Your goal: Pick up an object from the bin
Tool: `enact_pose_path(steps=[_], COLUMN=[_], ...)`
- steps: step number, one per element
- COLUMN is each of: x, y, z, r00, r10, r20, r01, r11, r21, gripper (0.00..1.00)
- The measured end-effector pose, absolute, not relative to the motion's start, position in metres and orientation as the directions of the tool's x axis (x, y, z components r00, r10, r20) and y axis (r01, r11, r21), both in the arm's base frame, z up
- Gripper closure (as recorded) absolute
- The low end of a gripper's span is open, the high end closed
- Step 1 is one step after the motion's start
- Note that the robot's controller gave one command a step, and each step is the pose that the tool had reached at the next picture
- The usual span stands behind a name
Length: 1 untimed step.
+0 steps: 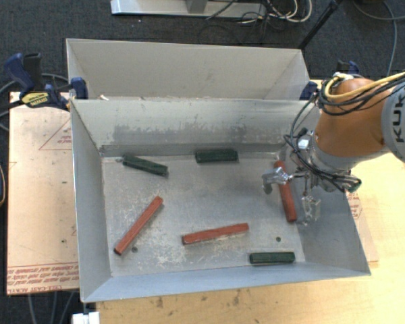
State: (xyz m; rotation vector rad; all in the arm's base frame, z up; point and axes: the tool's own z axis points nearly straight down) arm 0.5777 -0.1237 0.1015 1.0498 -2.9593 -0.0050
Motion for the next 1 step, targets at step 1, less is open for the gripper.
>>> enact_pose_path(steps=[1], x=[0.5957], y=[-0.1386], z=[0.0995], r00=[-0.392], r10=[-0.920], r20=[-0.013], r01=[-0.920], r11=[0.392], r21=[0.009], gripper=[0.00])
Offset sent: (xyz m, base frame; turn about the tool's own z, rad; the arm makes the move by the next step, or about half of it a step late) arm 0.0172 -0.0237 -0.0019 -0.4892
